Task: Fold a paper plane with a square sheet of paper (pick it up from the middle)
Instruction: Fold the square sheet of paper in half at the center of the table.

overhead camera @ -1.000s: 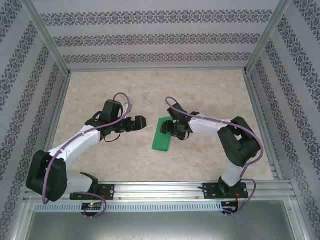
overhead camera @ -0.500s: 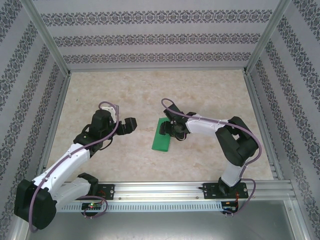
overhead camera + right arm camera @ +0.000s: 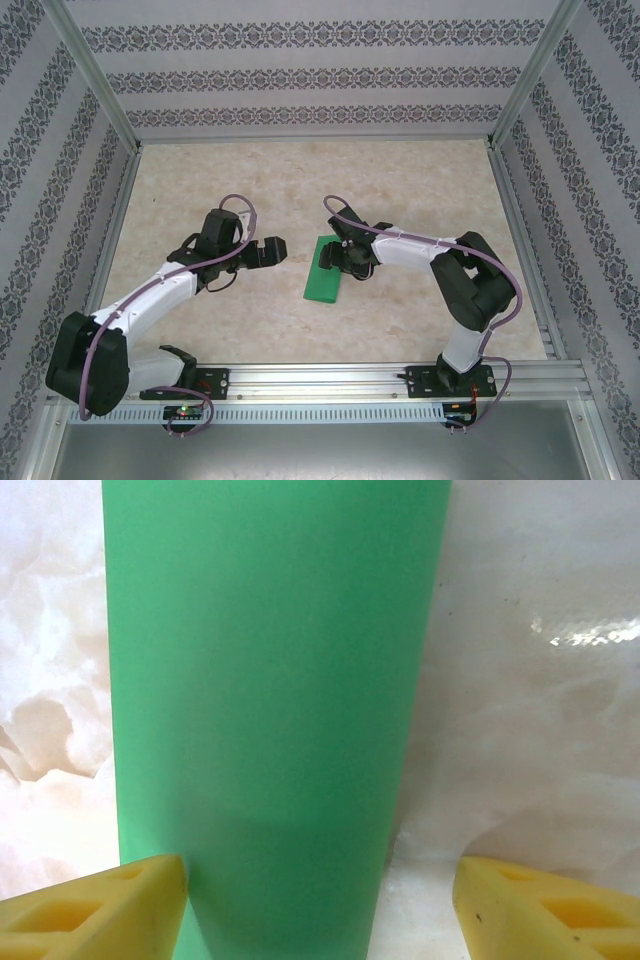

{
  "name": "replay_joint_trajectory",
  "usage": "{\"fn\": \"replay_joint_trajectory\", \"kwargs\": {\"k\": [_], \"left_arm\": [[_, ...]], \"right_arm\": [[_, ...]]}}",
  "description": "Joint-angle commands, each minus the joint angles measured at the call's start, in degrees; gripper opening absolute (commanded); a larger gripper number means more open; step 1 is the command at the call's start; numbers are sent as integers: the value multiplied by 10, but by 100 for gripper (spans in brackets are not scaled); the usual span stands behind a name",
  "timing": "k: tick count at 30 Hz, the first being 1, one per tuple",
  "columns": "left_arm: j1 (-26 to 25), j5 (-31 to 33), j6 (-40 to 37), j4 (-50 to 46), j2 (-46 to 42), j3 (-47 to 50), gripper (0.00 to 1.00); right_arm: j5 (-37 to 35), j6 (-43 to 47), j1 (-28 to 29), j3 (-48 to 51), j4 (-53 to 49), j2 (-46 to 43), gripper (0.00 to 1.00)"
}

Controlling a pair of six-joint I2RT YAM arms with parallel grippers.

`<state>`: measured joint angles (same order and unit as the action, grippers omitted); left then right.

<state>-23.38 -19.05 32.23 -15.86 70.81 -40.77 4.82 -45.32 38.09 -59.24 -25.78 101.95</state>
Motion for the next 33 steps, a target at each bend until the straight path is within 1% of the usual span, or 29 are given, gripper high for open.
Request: {"fn": "replay_joint_trajectory", "kwargs": {"k": [1, 5, 7, 9, 11, 15, 19, 25, 29, 33], "left_arm": [[-6, -35, 4, 26, 4, -18, 100], [-6, -38, 2, 28, 6, -18, 100], [-6, -43, 0, 27, 9, -20, 100], [-6, -46, -1, 28, 10, -21, 100], [-6, -46, -1, 29, 10, -21, 100], [-6, -46, 0, 30, 10, -20, 100], [-6, -46, -5, 23, 11, -22, 100], [-6, -48, -7, 21, 12, -21, 100], [-5, -48, -9, 21, 13, -20, 100], [-5, -51, -10, 21, 13, -21, 100]], "right_arm": [[5, 1, -6, 16, 20, 12, 72], [28, 24, -6, 23, 42, 9, 72], [47, 31, -7, 23, 54, 11, 74], [38, 23, -8, 17, 46, 11, 78], [35, 20, -9, 6, 32, 18, 80], [13, 22, -8, -20, -8, 39, 80], [36, -4, -14, -2, 25, 39, 79], [10, -24, -16, 2, 12, 40, 80], [14, -12, -15, -3, 11, 43, 80], [1, 0, -12, -13, -11, 48, 78]]}}
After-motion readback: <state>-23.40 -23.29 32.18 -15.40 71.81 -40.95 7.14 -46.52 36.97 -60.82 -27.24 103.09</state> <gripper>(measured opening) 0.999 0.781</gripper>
